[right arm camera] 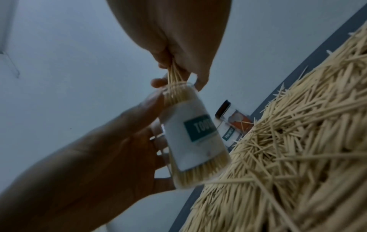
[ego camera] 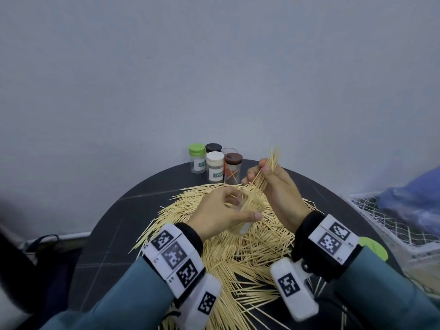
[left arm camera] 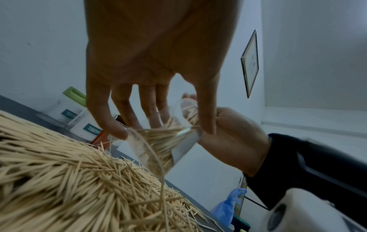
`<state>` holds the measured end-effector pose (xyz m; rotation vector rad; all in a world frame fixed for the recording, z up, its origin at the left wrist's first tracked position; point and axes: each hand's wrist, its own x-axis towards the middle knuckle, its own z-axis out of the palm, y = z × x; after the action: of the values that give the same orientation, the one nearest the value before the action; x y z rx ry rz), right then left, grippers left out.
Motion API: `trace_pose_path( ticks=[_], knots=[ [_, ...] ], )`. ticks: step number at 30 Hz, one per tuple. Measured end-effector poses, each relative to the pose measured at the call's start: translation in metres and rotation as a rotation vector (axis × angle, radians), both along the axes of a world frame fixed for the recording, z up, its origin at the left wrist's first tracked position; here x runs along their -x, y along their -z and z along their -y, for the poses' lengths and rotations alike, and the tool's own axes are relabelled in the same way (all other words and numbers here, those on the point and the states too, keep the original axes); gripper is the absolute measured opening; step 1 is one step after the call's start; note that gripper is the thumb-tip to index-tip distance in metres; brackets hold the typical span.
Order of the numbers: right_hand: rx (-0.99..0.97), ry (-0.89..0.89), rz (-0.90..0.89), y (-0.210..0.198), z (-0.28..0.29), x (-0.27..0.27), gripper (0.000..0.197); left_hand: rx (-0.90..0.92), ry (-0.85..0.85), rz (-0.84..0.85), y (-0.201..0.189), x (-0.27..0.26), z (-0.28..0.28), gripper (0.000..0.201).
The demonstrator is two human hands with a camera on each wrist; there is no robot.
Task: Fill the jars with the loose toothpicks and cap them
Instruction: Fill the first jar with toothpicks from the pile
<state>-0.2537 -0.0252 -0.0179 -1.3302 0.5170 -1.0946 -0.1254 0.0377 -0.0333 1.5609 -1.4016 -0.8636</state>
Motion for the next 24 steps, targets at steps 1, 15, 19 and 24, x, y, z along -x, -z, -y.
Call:
trace_pose_path(
  ticks=[1,15,19,24],
  knots=[
    [0.034,0.023,-0.040,0.002,0.000,0.000,0.022,-0.003,0.005,-0.011,0.001,0.000,0.001,0.052],
    [0.036,-0.025,-0.160,0.024,-0.012,-0.003,0.031,0.025,-0.021,-0.015,0.007,-0.007,0.005,0.066],
    [0.020,-0.046,-0.201,0.027,-0.013,-0.002,0.026,0.020,-0.053,-0.019,0.009,-0.009,0.006,0.072],
    [-0.004,-0.038,-0.257,0.022,-0.013,-0.001,0.044,0.019,-0.046,-0.016,0.006,-0.008,0.004,0.074]
  ],
)
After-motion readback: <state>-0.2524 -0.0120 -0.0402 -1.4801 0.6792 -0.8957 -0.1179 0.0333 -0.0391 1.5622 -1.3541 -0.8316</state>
